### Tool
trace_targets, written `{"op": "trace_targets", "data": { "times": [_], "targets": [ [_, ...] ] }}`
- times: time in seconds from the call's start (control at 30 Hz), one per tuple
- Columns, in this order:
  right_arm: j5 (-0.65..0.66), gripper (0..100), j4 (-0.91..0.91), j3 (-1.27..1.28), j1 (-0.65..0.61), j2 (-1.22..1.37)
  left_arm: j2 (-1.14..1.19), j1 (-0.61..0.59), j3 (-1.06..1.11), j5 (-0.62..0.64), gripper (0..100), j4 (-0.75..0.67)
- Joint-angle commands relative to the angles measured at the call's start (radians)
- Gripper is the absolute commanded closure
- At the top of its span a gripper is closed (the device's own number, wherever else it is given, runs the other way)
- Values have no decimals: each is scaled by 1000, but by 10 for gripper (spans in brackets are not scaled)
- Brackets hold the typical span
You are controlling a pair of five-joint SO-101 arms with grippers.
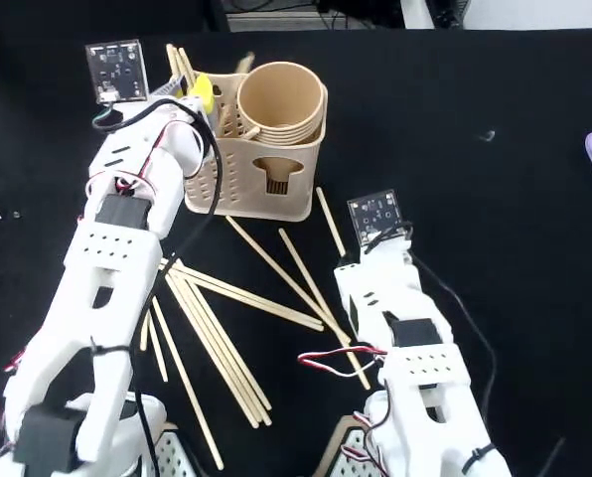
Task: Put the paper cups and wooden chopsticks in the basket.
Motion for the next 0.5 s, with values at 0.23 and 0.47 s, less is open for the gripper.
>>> {"op": "trace_targets", "data": {
  "times": [0.23,0.47],
  "targets": [
    [-83,856,146,-142,81,-19,-347,-136,-53,-8,891,276],
    [-183,856,341,-254,135,-16,-557,-349,91,-8,891,605]
  ]
}}
